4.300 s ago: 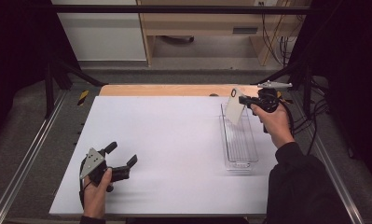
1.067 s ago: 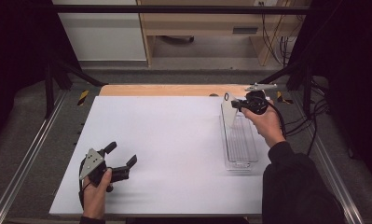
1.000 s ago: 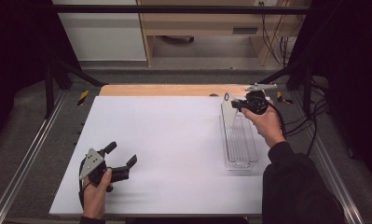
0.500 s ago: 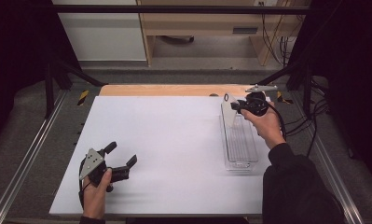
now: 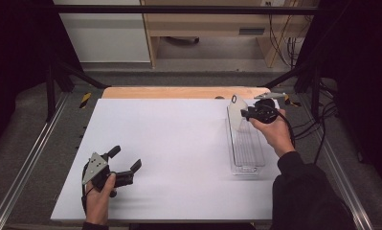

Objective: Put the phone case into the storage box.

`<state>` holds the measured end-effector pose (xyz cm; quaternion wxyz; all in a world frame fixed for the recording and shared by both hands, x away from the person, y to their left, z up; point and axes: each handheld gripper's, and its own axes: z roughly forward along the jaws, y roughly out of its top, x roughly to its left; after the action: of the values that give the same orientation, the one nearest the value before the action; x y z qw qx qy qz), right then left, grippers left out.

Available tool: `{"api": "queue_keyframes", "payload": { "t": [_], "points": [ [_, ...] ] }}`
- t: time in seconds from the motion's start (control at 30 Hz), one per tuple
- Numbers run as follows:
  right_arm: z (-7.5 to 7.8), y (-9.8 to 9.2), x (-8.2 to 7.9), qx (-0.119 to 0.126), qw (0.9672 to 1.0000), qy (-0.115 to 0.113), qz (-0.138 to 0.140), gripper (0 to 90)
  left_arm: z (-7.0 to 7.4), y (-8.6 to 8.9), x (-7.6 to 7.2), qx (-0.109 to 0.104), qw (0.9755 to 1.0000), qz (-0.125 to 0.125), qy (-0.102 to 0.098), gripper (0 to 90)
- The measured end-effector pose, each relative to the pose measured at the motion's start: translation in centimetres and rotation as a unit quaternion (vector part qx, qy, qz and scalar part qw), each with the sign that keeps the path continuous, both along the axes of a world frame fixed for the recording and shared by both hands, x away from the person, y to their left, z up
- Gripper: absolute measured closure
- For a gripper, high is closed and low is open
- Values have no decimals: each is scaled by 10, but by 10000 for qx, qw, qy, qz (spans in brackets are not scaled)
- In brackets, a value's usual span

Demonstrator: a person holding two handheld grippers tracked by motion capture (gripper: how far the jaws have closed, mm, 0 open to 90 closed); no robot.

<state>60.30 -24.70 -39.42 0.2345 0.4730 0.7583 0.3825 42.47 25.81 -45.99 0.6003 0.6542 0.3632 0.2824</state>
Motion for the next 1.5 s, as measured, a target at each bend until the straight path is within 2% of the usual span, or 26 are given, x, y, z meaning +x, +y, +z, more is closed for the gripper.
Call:
{"api": "queue_keyframes", "payload": {
  "t": [0.17,0.43,0.53,0.63,0.67,0.77,0.83,0.93,1.07,1.2,1.4,1.5],
  "points": [
    [-1,-2,7,-130,9997,13,-184,726,0,-1,0,1,10000,-9,6,23],
    [-1,0,23,-233,9989,-9,-404,636,-1,-2,1,10,10000,-29,17,24],
    [-4,1,28,-219,9987,-31,-467,555,-1,-2,1,28,10000,-38,21,24],
    [-6,3,32,-192,9982,-66,-564,431,-1,-2,1,26,10000,-43,26,24],
    [-7,4,33,-168,9979,-86,-626,360,-1,-2,2,29,10000,-45,24,23],
    [-7,4,34,-131,9970,-184,-741,273,-1,-2,2,26,10000,-41,24,23],
    [-6,4,35,-88,9968,-238,-761,265,-1,-1,2,20,10000,-31,35,24],
    [-8,6,38,-251,9960,-227,-824,275,-1,-2,1,28,10000,-42,21,24],
    [-10,10,42,-297,9962,-195,-798,320,-1,-2,1,31,10000,-43,19,24],
    [-10,17,46,-301,9967,-199,-732,326,-1,-1,1,8,10000,-22,29,24],
    [-9,23,50,4,9976,-259,-635,299,-1,-1,1,6,10000,-32,19,24],
    [-8,25,51,18,9973,-307,-659,273,0,0,0,-10,10000,-26,9,24]
  ]
}}
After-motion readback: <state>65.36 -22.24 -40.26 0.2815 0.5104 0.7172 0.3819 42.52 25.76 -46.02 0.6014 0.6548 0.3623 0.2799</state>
